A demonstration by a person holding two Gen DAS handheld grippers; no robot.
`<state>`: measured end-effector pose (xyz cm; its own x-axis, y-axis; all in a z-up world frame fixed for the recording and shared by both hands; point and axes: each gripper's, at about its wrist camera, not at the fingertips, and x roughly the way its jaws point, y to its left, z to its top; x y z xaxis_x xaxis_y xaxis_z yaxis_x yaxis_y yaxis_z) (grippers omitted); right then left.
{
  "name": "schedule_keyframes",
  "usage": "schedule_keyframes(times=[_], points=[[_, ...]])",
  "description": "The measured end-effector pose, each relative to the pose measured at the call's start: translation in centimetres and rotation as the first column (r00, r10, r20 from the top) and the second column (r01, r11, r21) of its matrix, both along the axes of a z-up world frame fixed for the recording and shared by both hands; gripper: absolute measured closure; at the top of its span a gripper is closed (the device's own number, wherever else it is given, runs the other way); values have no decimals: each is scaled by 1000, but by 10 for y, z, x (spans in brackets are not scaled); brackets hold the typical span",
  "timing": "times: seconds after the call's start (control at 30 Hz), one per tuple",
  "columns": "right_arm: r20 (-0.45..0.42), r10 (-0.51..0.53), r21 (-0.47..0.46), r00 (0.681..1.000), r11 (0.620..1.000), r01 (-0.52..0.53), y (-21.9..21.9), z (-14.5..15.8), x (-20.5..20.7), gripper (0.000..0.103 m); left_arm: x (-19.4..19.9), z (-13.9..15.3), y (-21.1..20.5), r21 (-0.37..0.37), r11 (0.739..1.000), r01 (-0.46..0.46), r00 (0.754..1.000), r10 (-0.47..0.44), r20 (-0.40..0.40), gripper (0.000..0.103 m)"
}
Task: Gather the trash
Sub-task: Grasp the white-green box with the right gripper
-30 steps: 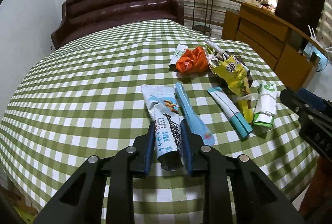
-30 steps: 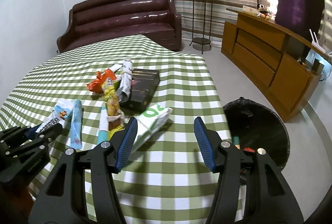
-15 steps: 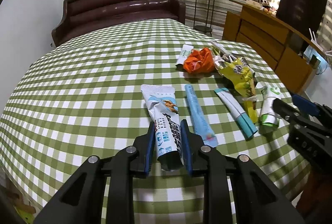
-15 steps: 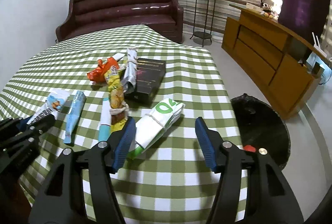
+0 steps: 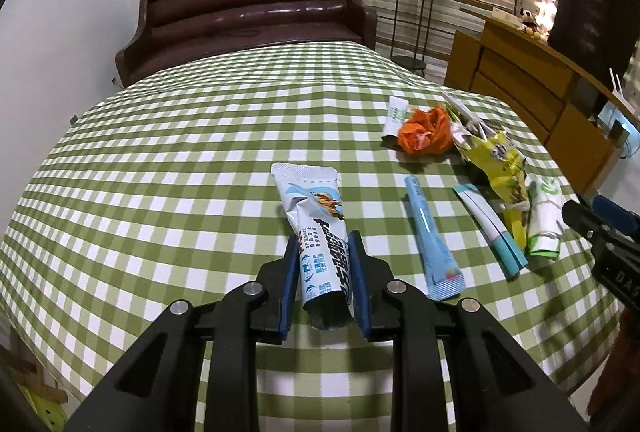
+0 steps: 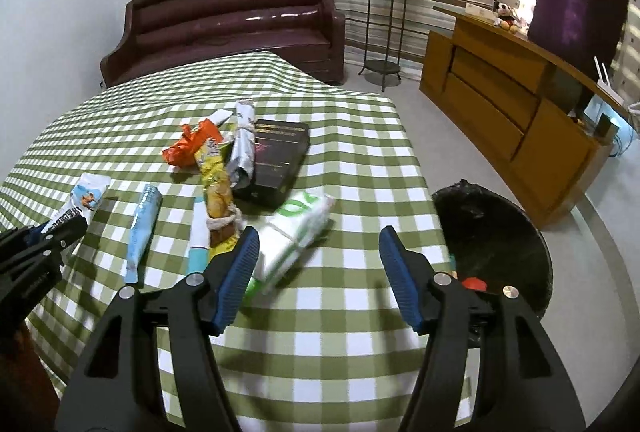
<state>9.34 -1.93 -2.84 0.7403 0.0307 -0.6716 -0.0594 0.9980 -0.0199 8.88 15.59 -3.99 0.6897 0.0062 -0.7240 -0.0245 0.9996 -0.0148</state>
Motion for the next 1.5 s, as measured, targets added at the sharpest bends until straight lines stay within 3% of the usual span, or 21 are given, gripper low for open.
schedule_keyframes(times=[0.3, 0.6, 1.03, 1.27, 1.5], points=[[-48, 16, -8, 999, 1000, -16, 17, -10, 8, 42, 2, -5, 9, -15, 1000, -7, 1000, 7, -9, 78], [-43, -4, -88, 999, 996, 1, 11, -8, 4, 42, 5, -7, 12, -28, 1000, -2, 1000, 1, -13, 78], [-65, -14, -66, 998, 998, 10, 11, -15, 18, 43, 6, -7, 12, -29, 1000, -1, 1000, 1, -14, 78], [-70, 28, -43, 997, 999, -31, 12, -17, 16, 71, 6, -6, 11, -28, 1000, 2, 1000, -2, -10, 78], [-41, 43, -28, 998, 999, -44, 7, -11, 9, 75, -1, -1, 0, -30, 999, 21, 1000, -20, 6, 78]])
